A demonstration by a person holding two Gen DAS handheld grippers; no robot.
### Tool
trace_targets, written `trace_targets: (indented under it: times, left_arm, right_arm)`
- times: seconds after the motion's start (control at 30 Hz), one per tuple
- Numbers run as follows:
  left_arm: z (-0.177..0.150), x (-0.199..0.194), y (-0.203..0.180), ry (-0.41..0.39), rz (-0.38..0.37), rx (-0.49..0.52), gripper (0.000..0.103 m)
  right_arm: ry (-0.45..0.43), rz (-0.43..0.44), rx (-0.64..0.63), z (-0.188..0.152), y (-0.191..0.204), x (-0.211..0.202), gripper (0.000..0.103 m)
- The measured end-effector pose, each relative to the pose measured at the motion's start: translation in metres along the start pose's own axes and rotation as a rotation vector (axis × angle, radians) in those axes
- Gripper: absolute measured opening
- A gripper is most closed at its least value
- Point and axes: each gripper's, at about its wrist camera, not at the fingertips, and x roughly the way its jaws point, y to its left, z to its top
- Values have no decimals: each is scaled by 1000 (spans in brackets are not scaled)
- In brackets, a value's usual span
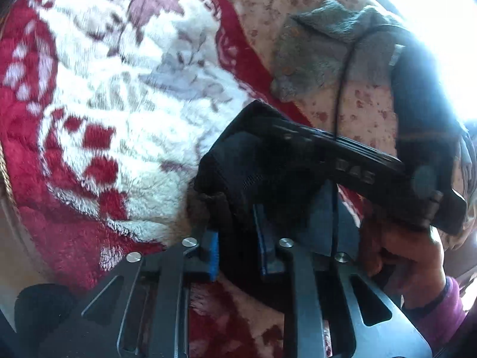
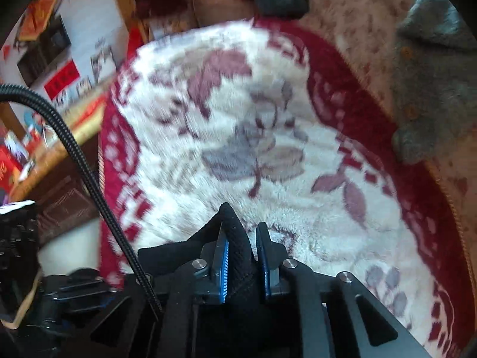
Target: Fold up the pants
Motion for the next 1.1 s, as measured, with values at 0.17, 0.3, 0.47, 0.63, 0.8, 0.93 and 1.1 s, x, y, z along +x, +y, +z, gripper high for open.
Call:
trace_targets:
  times: [0.17,0.3,0.47,0.63,0.8,0.93,1.1]
  left_arm:
    - [4,-32,-30,-38,-81,46,16]
    - [-3,-57,-72,-57,-146,144,16]
    - [-20,-67,-137,-47,-246,276,16]
    - [-57,-56,-204,20,-315,401,16]
    - [-95,-35,-258,111,-353,496,16]
    - [-134,-16,-296,152,-333,585,16]
    - [-174,23,-326,221,-282,652,16]
  right_arm:
    - [-140,-11,55,-5,1,-66,12]
    - [-244,13,150,-18,-14,-127,11]
    - [-369,-23,271,-58,-42,-203,9]
    - [-455,-58,409,-116,-73,-263,8]
    - [-499,-131,534,-184,-104,-306,7]
    - [-529,-177,643,-238,-129,-327,7]
    - [-534,-216,773,-300,-160,-333,7]
